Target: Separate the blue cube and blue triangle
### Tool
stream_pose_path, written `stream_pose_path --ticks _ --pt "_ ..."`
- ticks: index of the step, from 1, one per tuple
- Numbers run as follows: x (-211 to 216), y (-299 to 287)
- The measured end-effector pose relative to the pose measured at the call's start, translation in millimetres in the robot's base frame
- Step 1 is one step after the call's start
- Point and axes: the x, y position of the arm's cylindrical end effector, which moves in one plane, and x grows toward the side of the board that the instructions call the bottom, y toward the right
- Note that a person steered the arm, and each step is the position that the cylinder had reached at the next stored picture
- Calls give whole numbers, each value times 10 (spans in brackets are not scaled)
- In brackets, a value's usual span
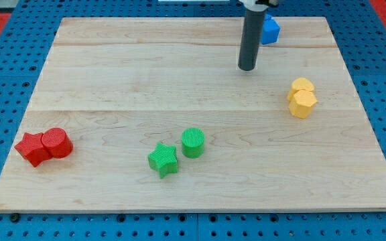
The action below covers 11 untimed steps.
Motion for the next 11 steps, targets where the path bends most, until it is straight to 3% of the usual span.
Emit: stream_pose_path --ticks 2,4,6,8,9,11 --pt "-113 466" --pt "-516 1088" --pt "-1483 1272" --pt "-1452 2" --pt "-1394 -206" --pt "-1457 935"
